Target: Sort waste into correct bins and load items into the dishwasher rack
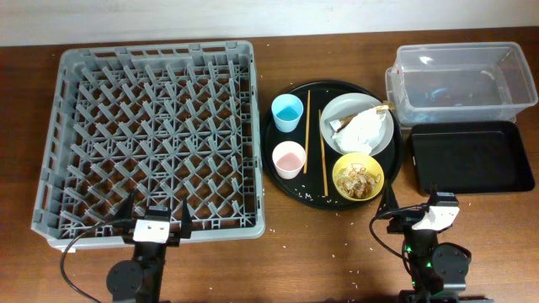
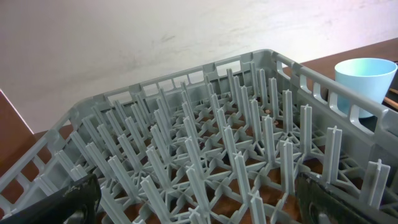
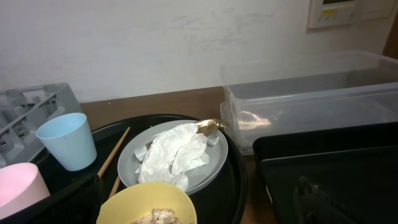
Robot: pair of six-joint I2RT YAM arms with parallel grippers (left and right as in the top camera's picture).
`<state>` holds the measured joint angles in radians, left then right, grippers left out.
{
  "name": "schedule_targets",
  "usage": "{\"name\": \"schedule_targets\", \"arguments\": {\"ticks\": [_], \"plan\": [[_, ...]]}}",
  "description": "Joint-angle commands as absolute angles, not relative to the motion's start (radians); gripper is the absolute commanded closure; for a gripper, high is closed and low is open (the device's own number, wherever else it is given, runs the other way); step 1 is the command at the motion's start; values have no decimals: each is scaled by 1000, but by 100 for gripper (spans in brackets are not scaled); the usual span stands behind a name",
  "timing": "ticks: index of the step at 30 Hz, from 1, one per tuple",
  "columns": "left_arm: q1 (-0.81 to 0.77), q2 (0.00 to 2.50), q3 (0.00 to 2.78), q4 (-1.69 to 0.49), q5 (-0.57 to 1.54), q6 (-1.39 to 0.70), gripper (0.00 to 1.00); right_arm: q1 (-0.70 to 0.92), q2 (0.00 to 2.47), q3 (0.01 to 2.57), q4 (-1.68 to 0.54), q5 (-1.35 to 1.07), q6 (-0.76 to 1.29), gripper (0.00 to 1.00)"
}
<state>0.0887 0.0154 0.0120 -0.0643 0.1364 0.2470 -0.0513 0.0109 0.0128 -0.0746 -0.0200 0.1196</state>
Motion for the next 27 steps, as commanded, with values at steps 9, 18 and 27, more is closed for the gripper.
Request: {"name": "schedule_targets", "arguments": {"ticks": [9,18,27], "plan": [[96,5,9,-67,161,263,1,-46,26,6,-79,19,11,2],[96,5,9,-67,161,263,1,-46,26,6,-63,19,11,2],[96,5,9,-67,161,263,1,-46,26,99,65,-82,7,2]]}}
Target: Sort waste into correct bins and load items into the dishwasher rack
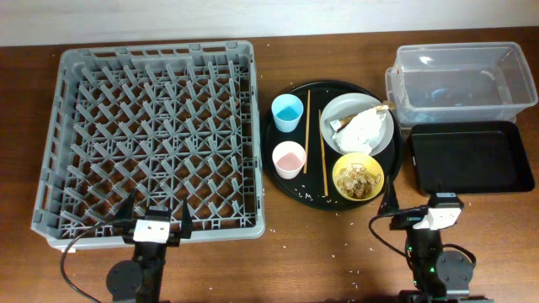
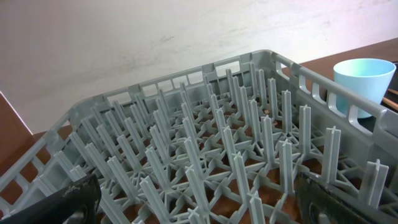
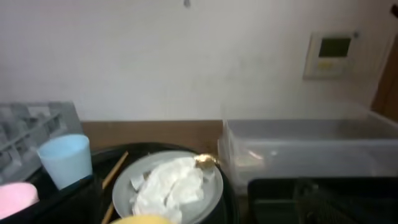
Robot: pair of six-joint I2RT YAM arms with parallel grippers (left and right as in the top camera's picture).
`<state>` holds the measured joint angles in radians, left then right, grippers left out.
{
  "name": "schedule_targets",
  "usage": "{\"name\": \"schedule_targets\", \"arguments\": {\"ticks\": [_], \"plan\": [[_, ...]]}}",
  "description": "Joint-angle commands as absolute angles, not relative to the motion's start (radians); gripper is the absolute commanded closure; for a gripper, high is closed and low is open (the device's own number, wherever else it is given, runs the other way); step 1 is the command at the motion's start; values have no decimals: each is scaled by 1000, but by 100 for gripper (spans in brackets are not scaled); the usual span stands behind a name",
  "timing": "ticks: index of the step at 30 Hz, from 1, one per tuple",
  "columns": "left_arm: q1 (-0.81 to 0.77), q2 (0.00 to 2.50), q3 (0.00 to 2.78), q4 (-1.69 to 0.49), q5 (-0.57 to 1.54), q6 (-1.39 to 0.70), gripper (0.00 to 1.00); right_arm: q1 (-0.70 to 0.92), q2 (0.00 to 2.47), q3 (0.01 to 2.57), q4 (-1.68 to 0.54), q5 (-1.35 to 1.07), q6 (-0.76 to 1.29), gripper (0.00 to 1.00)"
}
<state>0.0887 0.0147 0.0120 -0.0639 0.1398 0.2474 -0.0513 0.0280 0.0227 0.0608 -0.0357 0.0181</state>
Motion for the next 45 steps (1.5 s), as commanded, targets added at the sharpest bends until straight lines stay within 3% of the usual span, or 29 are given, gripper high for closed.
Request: {"name": "schedule_targets", "arguments": {"ticks": [1,5,8,12,16,17,18,20,22,24,31,36,45], "plan": [[96,5,9,-67,161,263,1,-46,26,162,50,-124,-16,2],[96,5,9,-67,161,263,1,-46,120,441,-135,-189,-22,2],[96,5,9,-67,161,263,1,-46,530,809,-366,-353,8,1],[96,5,9,-67,161,263,1,-46,1278,1532,-919,-432,8,2],[96,5,9,-67,161,263,1,-46,1778,1682,-823,-907,53,4],[96,5,9,-67,161,263,1,-45,1850,1682,-797,-967,134,12],[96,5,9,-67,160,263,1,-39,1938,1682,-782,-953,267,13],[96,5,9,-67,161,263,1,-26,1969,1683,-781,-723,512,15],[96,5,9,-67,161,263,1,37,1914,1683,-819,-295,730,1],[96,5,9,-67,161,263,1,127,1887,1683,-849,17,913,2],[96,5,9,-67,161,263,1,151,1950,1684,-841,111,988,0],[96,5,9,-67,161,263,1,152,1918,1672,-939,196,894,2],[96,5,9,-67,161,263,1,150,2095,1550,-754,222,841,3]]}}
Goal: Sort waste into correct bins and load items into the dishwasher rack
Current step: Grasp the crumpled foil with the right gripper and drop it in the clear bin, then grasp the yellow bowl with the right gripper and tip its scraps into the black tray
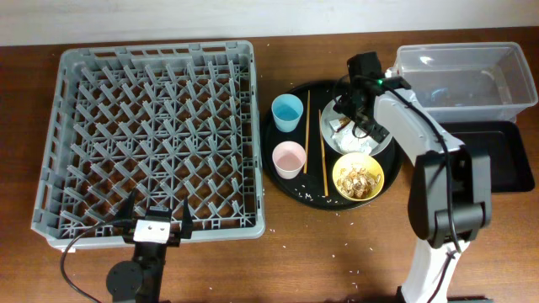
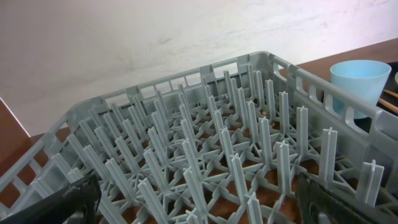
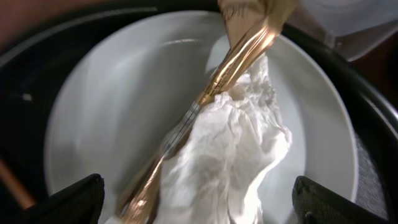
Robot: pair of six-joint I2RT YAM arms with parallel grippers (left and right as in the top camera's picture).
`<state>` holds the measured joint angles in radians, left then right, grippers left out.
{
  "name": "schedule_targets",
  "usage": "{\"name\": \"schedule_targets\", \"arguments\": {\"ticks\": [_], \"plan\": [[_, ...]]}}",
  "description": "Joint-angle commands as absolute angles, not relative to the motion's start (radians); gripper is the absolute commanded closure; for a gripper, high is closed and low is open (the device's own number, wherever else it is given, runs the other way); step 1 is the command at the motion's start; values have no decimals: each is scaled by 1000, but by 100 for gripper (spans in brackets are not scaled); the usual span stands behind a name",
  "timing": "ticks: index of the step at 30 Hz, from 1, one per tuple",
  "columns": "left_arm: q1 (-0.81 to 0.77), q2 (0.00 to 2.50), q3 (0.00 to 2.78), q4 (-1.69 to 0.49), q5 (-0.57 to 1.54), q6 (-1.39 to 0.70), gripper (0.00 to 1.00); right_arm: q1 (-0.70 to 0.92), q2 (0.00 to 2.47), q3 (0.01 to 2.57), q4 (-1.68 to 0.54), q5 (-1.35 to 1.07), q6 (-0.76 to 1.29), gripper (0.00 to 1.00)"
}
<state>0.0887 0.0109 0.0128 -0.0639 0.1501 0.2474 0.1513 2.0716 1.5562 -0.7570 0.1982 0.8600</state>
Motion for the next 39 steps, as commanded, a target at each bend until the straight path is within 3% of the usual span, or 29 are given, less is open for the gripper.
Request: {"name": "schedule_targets", "arguments": {"ticks": [1,3,4,6,8,9,11,15,19,22,23,24,25,28,32,35,37,39], "plan": [[96,5,9,-67,161,263,1,150,2135,1550,-732,222,815,3],[96,5,9,-67,161,263,1,150,2159,1549,-728,222,815,7],[96,5,9,-67,161,263,1,150,2167,1549,-726,221,786,19],[96,5,9,-67,161,263,1,150,2167,1548,-706,221,736,49],[96,5,9,-67,161,263,1,150,2167,1548,-706,215,709,90],[96,5,9,-67,161,263,1,150,2167,1549,-706,202,663,96],[96,5,9,-67,161,263,1,149,2136,1589,-729,76,486,96],[96,5,9,-67,161,263,1,62,1916,1943,-976,12,440,96],[96,5,9,-67,161,263,1,-174,1921,1966,-875,68,422,96],[96,6,9,-67,161,263,1,-236,2050,1964,-772,75,422,96],[96,6,9,-67,161,263,1,-244,2109,1964,-741,57,422,80],[96,6,9,-67,161,263,1,-243,2150,1964,-723,53,396,22],[96,6,9,-67,161,263,1,-242,2146,1966,-720,52,396,11],[96,6,9,-67,161,263,1,-242,2018,2015,-774,-76,276,9],[96,6,9,-67,161,263,1,-212,1752,2035,-1201,-277,239,11],[96,6,9,-67,161,263,1,-67,1763,1980,-1430,-276,187,17],[96,6,9,-67,161,263,1,49,1766,1855,-1409,-265,192,24],[96,6,9,-67,161,263,1,181,1770,1626,-1239,-173,290,30]]}}
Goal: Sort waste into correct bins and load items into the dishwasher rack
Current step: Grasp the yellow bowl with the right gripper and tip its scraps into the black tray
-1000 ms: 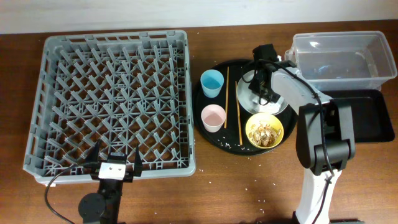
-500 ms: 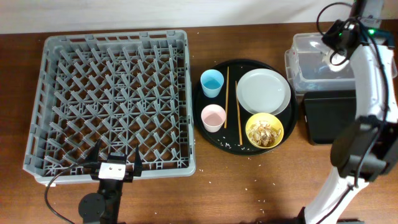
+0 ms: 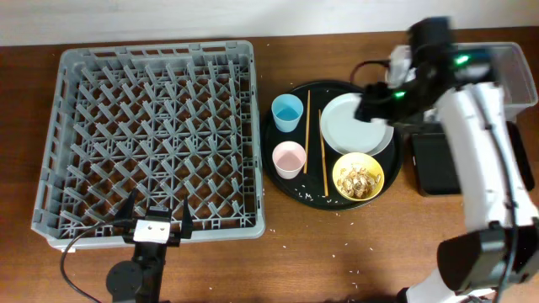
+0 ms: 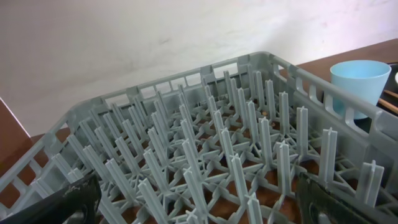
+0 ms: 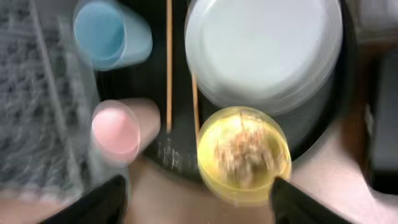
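The white plate (image 3: 349,126) (image 5: 264,50) on the round black tray (image 3: 312,190) lies bare; no napkin or wrapper shows. A yellow bowl of food scraps (image 3: 358,177) (image 5: 244,152), a pink cup (image 3: 289,158) (image 5: 116,130), a blue cup (image 3: 287,112) (image 5: 109,34) and chopsticks (image 3: 307,130) (image 5: 168,62) share the tray. My right gripper (image 3: 370,108) (image 5: 202,199) hangs open high over the plate, nothing between its fingers. My left gripper (image 3: 154,220) (image 4: 199,199) rests open at the near edge of the grey rack (image 3: 152,126) (image 4: 205,143).
A clear plastic bin (image 3: 497,76) stands at the back right, largely covered by my right arm. A black rectangular tray (image 3: 434,172) lies in front of it. Crumbs dot the wooden table near the round tray. The right wrist view is blurred.
The crumpled napkin and gold wrapper are gone from the white plate. My right gripper, then low over the plate, now looks down from higher up. The left arm has not moved.
Both grippers rested open at the table's near edge, the napkin and gold wrapper lying on the plate. The right arm then had reached out, open, close over the napkin. Now the plate is bare and the right gripper hangs higher, open.
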Robot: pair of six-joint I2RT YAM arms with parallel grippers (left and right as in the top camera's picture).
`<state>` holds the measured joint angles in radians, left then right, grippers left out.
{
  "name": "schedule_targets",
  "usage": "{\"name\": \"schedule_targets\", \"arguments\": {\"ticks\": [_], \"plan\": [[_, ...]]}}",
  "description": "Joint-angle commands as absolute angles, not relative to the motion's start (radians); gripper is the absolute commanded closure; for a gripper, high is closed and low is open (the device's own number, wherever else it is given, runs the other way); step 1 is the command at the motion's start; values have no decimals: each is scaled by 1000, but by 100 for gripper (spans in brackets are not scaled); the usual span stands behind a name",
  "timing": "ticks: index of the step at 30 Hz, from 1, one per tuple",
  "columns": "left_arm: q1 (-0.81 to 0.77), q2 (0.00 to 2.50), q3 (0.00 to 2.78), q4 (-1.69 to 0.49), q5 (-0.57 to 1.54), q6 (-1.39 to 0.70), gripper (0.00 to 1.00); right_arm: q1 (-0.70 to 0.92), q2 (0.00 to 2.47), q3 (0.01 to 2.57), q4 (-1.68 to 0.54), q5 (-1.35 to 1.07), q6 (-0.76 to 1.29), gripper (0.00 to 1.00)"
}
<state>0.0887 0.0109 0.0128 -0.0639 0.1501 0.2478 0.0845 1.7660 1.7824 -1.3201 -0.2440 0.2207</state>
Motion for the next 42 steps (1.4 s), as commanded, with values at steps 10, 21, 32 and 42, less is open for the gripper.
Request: {"name": "schedule_targets", "arguments": {"ticks": [10,21,32,42], "plan": [[96,6,9,-67,161,263,1,336,1830,1216,-896,-52,492,60],[96,6,9,-67,161,263,1,325,1848,1276,-941,-81,466,96],[96,6,9,-67,161,263,1,-256,1768,1776,-1356,-543,-40,96],[96,6,9,-67,161,263,1,-865,1774,1185,-878,-1275,-299,96]]}}
